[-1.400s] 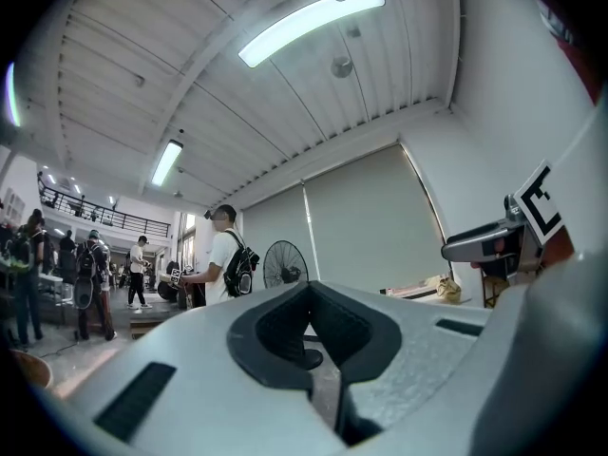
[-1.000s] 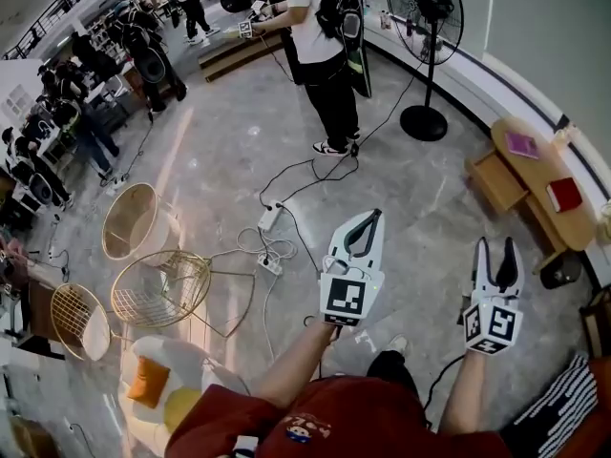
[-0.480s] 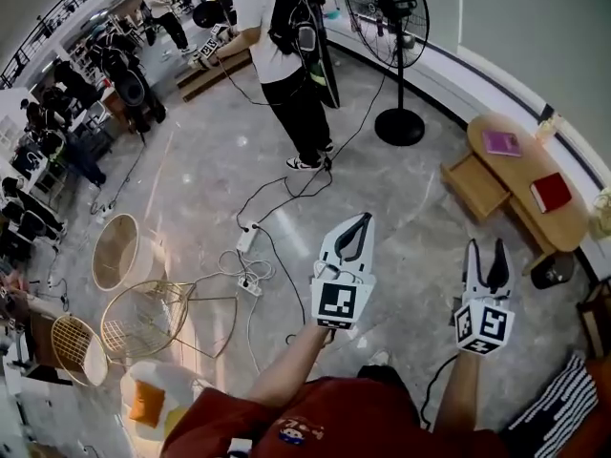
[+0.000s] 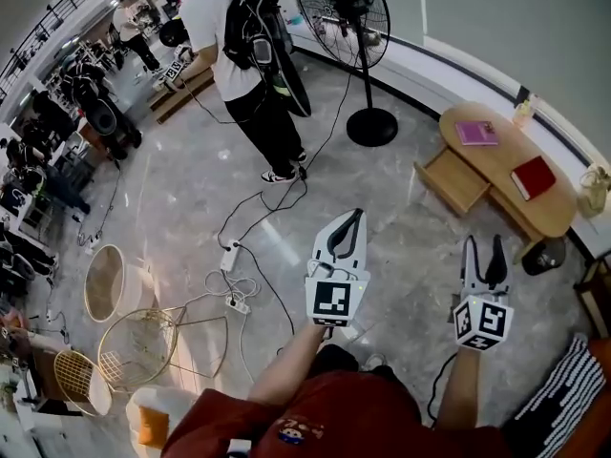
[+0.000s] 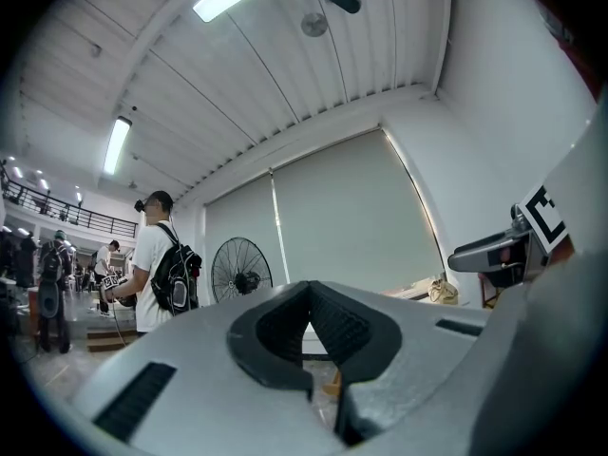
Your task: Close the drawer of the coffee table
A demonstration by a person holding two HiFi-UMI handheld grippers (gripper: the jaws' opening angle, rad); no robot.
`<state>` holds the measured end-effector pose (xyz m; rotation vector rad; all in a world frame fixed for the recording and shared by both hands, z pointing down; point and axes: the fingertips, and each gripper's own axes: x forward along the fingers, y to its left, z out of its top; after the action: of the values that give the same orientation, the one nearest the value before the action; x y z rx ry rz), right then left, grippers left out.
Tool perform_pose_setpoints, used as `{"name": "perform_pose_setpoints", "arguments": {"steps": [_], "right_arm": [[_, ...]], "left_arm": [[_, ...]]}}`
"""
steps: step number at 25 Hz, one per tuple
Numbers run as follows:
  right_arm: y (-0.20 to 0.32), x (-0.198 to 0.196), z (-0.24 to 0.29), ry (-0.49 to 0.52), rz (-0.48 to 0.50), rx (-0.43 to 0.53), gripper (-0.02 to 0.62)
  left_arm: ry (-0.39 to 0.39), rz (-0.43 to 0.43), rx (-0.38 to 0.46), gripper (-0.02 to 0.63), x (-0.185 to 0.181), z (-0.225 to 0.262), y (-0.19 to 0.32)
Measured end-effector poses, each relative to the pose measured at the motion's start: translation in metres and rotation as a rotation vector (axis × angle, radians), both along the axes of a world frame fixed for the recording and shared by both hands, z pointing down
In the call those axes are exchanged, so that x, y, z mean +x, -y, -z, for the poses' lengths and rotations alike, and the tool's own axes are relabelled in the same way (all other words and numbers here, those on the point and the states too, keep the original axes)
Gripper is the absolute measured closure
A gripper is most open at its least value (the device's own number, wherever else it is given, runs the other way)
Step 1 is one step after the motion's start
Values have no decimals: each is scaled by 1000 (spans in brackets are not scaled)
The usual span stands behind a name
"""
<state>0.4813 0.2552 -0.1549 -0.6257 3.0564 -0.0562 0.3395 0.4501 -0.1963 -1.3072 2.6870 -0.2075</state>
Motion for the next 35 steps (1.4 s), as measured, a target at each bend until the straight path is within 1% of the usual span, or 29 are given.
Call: {"name": "perform_pose_setpoints", "arguments": {"steps": [4,11,13,20,25,31,35], "right_arm": [[9,-13,-6,-12,-28,8,373],[27,-58,-11,-39,-96,41,373],[32,-80,-11,-45,-112,45,373],[36,-176,1,-84,-124,70,373],[34,-241,-3,-93,-128,75,373],[31,-299,-4,-98,-137,85,373],[31,-324,-7,-133,-150,120,371]], "left_arm": [[-7,-25,6,598,-20,-9,14],[-12,-69,42,598,-85,-19,38],[-13,-79,45,598,-111,-20,46],[-61,-102,33,598,-213,-19,57],[-73,-98,35,598,-278,-27,51],[-73,-103,49,598,-338,-30,47],[-111,-114,67,598,-368,-45,54]]}}
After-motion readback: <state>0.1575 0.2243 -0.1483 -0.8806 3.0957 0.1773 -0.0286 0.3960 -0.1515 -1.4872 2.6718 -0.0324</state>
